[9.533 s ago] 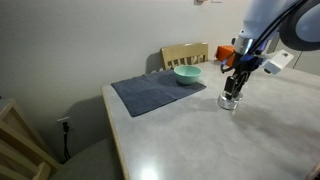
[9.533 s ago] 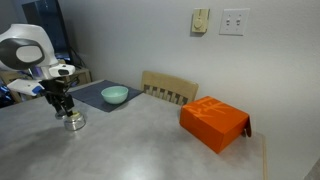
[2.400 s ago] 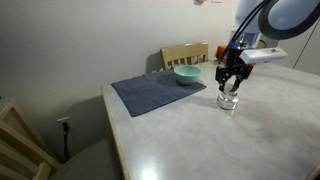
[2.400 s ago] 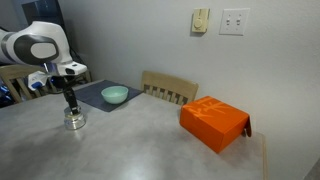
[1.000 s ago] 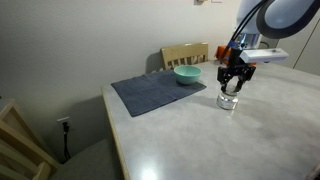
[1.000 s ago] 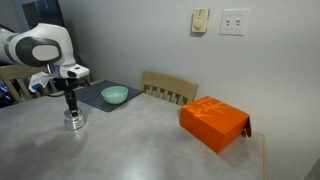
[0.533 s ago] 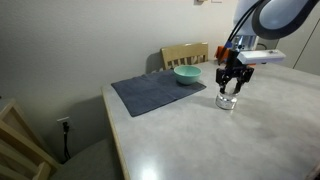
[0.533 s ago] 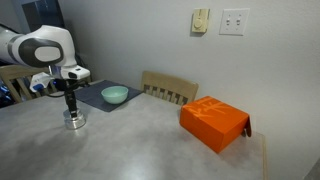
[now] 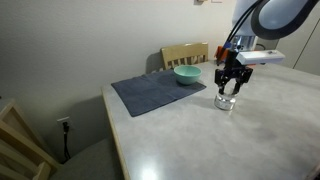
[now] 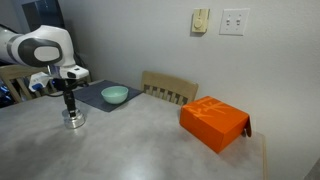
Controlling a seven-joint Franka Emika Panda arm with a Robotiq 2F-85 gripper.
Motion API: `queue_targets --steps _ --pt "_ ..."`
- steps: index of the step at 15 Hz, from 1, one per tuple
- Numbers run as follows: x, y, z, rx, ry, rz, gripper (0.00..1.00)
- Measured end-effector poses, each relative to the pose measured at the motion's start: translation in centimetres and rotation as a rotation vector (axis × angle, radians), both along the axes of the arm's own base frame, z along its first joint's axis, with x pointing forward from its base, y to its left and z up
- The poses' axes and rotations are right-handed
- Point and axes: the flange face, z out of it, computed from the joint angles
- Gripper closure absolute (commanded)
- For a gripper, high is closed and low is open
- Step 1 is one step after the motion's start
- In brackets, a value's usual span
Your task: Put the silver lid on top of the silver tin
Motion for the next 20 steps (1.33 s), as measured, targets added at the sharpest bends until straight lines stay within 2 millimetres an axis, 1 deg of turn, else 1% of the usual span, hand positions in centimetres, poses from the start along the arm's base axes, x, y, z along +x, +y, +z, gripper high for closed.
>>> queue_targets --steps 6,11,20 --pt "0.15 0.43 0.13 -0.001 -0.006 0.011 0.56" --pt "0.70 0.77 0.22 0.001 -0.013 0.014 0.56" --pt "0.96 0.17 0.09 0.000 -0.012 0.002 0.56"
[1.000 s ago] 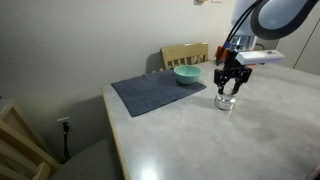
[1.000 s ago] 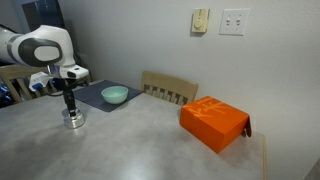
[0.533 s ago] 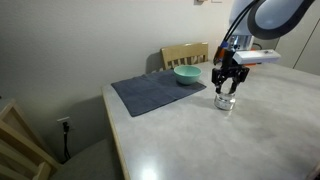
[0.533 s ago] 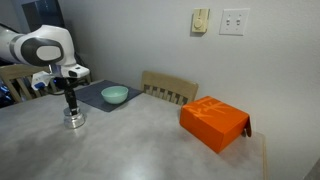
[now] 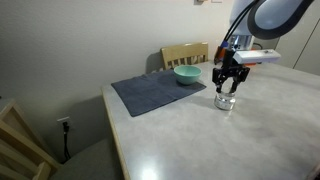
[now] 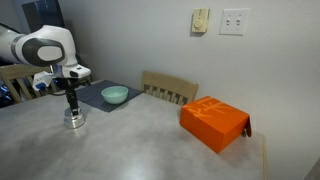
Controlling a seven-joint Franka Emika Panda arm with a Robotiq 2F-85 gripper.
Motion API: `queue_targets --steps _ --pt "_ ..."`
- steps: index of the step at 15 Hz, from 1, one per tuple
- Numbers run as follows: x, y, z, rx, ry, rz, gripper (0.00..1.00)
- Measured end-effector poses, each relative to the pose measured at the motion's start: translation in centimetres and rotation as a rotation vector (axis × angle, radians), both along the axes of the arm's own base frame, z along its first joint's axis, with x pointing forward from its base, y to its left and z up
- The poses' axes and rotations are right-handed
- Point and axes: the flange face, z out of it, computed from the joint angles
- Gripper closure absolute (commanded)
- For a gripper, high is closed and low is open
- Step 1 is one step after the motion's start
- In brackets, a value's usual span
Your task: Put the silver lid on top of the silver tin
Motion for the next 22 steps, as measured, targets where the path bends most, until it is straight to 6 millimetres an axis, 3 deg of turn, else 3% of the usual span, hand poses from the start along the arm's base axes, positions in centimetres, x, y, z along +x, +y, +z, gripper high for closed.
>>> queue_targets --steps 14,15,18,22 --pt "0.0 -0.1 -1.2 -0.004 0.027 -0.005 0.56" --pt "0.0 -0.1 -1.2 -0.004 0.027 -0.005 0.10" --pt "0.0 -0.1 -1.3 -0.005 0.028 -0.005 0.00" --pt "0.0 -0.1 -1.4 -0.005 0.030 -0.005 0.00"
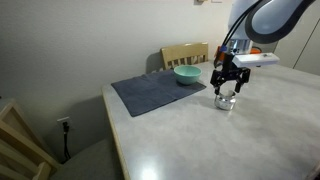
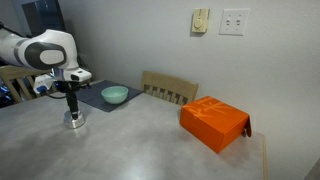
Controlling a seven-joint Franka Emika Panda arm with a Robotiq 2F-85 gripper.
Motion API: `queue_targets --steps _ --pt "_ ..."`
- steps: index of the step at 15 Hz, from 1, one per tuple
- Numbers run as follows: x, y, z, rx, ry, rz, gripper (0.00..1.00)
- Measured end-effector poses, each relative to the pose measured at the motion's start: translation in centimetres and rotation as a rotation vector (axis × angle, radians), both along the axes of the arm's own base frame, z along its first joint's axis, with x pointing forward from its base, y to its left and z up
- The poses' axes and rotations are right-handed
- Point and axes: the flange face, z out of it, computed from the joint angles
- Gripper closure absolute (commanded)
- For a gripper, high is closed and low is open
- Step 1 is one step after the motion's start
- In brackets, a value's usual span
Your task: Put the silver lid on top of the silver tin
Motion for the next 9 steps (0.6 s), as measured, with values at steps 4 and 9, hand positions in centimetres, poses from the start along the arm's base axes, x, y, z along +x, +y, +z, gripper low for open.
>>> queue_targets --steps 4,9 --pt "-1.0 -0.6 -0.6 0.021 0.025 0.011 0.00" --pt "-3.2 -2.5 -1.2 0.080 0.007 0.028 0.00"
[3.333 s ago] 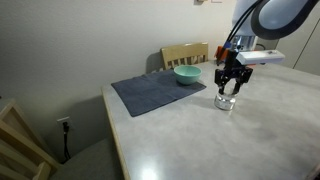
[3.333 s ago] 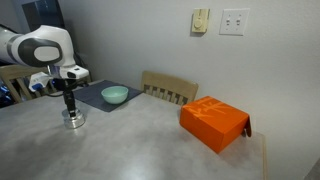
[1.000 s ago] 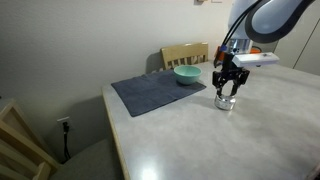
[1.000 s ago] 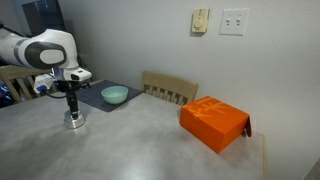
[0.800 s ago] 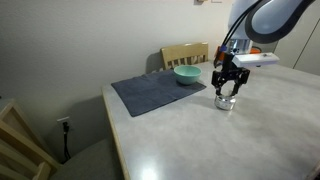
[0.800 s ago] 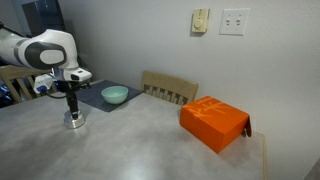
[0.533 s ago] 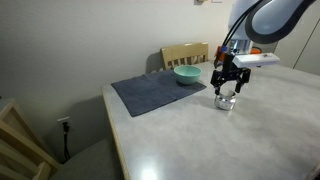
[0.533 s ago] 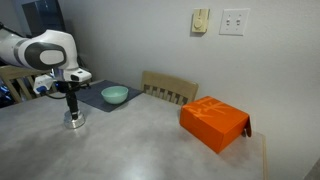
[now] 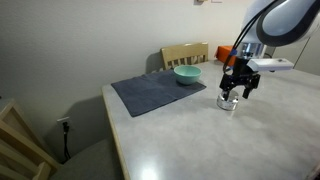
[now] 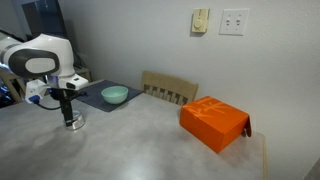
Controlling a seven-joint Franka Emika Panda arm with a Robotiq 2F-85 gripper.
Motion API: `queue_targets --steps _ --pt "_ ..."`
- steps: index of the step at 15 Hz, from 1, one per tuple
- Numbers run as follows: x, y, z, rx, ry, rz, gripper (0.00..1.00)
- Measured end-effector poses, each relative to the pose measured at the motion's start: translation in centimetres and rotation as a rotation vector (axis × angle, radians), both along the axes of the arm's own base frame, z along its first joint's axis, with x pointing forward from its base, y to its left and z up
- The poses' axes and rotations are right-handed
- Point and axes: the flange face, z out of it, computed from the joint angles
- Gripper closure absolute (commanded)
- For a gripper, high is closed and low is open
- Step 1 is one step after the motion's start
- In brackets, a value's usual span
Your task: Put the silver lid on top of the silver tin
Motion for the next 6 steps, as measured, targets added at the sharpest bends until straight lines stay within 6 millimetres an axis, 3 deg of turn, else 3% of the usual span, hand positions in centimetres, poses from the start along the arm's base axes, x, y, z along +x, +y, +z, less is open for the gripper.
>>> queue_targets --steps 6 --pt "-1.30 -0.37 0.99 0.013 -0.043 0.014 0.00"
